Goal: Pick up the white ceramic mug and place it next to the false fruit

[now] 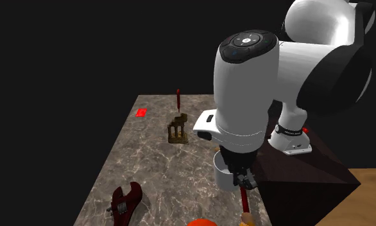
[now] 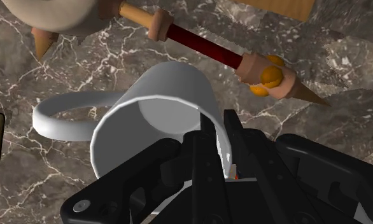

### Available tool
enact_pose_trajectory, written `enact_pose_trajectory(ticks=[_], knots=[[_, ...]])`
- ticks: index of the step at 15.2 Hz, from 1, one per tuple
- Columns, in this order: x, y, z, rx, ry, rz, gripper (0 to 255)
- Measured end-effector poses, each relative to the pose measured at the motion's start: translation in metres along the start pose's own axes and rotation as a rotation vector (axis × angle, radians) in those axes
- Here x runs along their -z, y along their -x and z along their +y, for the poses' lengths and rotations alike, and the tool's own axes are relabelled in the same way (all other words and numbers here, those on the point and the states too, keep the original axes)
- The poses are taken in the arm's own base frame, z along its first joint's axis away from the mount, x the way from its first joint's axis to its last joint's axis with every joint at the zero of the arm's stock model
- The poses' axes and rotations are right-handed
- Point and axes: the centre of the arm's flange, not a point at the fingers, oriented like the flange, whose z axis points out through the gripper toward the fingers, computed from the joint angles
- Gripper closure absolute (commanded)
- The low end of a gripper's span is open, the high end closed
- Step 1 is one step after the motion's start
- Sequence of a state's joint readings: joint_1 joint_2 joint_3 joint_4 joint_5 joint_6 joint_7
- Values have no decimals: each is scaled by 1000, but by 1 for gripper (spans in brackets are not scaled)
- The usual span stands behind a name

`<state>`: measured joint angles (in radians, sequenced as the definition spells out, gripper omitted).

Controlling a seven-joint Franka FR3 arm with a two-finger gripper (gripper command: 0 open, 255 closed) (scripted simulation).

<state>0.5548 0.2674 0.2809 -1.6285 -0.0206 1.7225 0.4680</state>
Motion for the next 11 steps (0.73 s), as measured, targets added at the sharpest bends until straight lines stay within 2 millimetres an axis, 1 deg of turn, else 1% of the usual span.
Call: enact_pose_trajectory(ticks=[11], knots=[[-60,-9,-2,0,0,0,255]])
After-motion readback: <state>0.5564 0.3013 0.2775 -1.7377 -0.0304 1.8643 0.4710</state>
